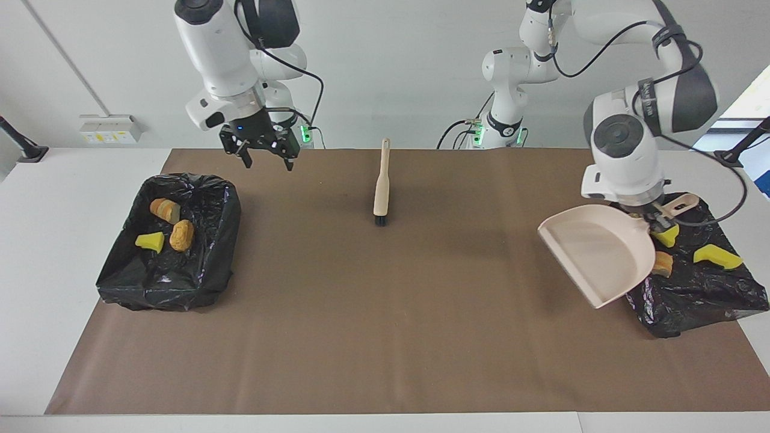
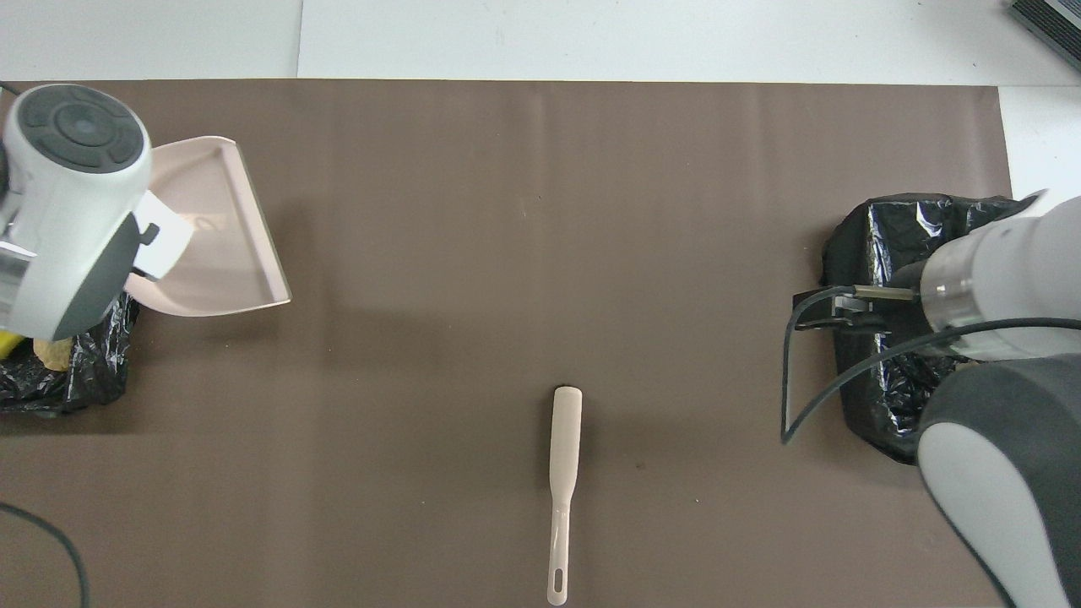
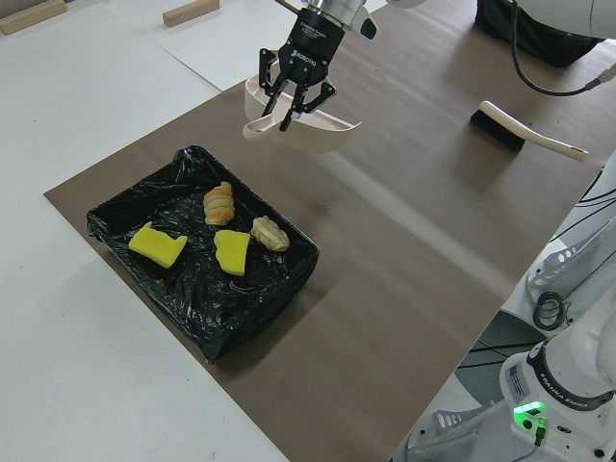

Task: Sweep and dump trash in bin
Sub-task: 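Bring the dustpan back with the left gripper while the right gripper withdraws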

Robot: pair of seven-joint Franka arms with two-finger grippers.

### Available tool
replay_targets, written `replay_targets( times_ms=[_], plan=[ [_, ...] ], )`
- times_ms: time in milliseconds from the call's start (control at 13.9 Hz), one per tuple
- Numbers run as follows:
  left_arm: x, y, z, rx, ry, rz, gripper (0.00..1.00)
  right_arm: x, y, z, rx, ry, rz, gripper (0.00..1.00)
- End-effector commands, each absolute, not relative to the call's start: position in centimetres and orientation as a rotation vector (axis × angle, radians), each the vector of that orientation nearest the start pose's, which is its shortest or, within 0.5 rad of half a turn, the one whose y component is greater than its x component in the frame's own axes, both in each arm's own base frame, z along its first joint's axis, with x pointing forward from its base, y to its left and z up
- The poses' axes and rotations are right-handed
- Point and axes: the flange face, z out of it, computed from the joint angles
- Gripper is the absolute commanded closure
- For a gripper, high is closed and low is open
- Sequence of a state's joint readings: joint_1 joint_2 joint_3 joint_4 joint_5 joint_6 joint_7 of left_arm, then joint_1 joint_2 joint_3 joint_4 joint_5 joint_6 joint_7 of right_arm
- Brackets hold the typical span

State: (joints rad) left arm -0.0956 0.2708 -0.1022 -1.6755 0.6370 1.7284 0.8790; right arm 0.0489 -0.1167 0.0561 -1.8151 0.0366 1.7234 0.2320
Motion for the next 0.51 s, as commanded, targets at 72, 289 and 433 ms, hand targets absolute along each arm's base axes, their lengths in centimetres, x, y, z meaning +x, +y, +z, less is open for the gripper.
replay_targets(
  times_ms=[72,289,433],
  plan=[
    [63.7,-12.9,41.7,-2.361,1.295,0.504,1.0,53.1,0.3,61.9,-3.159,0.085,-0.055,0.0],
    [62.8,-19.5,41.1,-2.543,1.117,0.486,1.0,52.4,-2.0,61.8,-3.157,0.133,-0.007,0.0],
    [62.0,-24.1,40.1,-2.647,0.94,0.499,1.0,51.4,-3.5,61.4,-3.131,0.176,0.035,0.0]
  ],
)
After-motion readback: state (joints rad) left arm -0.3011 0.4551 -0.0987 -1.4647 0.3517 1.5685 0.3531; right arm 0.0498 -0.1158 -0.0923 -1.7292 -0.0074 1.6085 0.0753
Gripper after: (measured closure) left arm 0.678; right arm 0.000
